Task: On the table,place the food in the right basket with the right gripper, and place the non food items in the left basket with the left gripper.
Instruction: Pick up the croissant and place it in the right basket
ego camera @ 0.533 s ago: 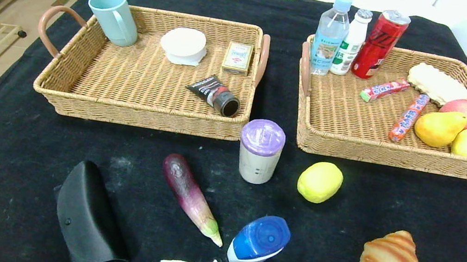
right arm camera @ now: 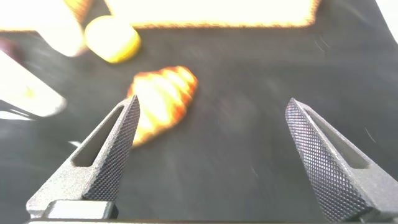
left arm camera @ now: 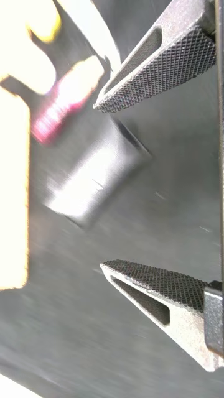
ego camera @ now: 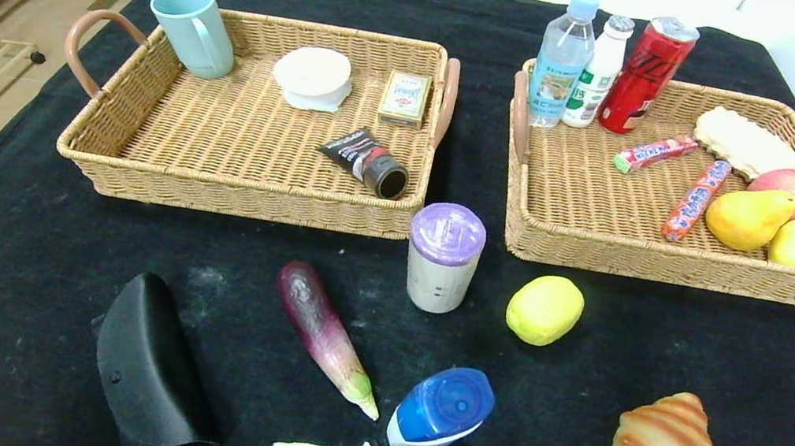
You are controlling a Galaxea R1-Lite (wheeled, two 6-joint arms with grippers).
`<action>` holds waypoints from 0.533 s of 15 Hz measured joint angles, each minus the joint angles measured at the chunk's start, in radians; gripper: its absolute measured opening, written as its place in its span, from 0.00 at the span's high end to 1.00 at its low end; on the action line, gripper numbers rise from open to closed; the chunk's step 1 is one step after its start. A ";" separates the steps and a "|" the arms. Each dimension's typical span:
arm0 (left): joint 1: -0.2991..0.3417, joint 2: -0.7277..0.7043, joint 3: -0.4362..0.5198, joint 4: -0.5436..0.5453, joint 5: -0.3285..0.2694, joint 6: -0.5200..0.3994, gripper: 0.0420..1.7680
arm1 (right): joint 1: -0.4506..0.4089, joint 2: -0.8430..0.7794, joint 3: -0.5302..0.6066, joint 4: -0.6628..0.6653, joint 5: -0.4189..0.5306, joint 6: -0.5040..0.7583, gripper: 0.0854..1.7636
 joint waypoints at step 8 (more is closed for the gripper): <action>-0.343 0.538 -0.336 -0.044 -0.114 -0.008 0.03 | 0.259 0.520 -0.291 -0.116 0.087 0.063 0.03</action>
